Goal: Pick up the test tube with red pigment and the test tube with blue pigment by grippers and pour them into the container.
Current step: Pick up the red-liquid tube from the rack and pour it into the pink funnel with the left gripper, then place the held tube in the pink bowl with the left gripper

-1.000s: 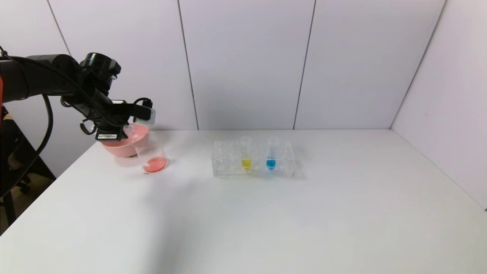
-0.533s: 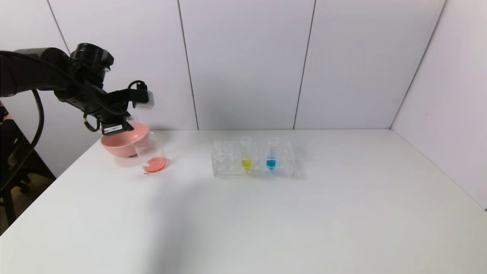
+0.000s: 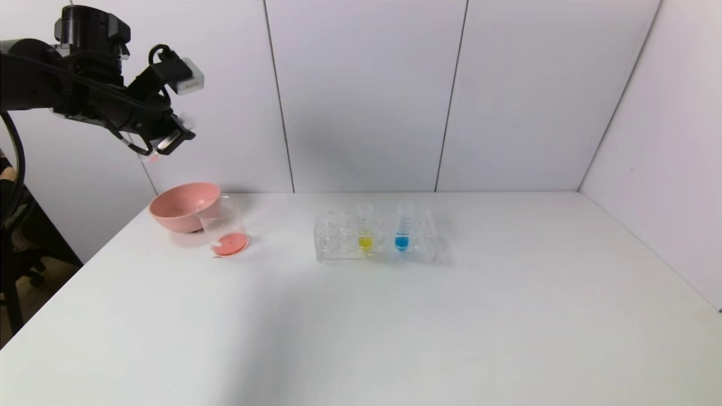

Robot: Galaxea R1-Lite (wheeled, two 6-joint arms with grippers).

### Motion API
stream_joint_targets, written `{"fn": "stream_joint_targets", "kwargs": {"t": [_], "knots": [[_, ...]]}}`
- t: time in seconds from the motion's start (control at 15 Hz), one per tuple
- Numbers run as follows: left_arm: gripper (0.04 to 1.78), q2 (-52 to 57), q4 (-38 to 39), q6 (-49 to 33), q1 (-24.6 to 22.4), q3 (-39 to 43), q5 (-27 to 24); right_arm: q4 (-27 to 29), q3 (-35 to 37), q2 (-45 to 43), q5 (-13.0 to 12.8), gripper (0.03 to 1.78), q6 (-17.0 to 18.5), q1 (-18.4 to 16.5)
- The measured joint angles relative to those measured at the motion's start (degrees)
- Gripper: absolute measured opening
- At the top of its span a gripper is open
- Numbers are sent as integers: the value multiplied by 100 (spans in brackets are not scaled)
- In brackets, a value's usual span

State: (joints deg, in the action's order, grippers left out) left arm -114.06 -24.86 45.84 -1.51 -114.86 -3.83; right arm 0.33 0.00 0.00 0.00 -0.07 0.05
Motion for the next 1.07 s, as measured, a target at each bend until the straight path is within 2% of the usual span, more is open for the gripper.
{"fn": "stream_joint_targets", "kwargs": {"t": [0.53,0.8,1.07], "knots": [[45,122,1397,-2809,-471,0,111,2,0,0,0,177,0,5],[45,69,1740,-4378,-553,50,468,2,0,0,0,177,0,2],[45,-102,1941,-4801,-573,133,519,2,0,0,0,178,0,2]]}}
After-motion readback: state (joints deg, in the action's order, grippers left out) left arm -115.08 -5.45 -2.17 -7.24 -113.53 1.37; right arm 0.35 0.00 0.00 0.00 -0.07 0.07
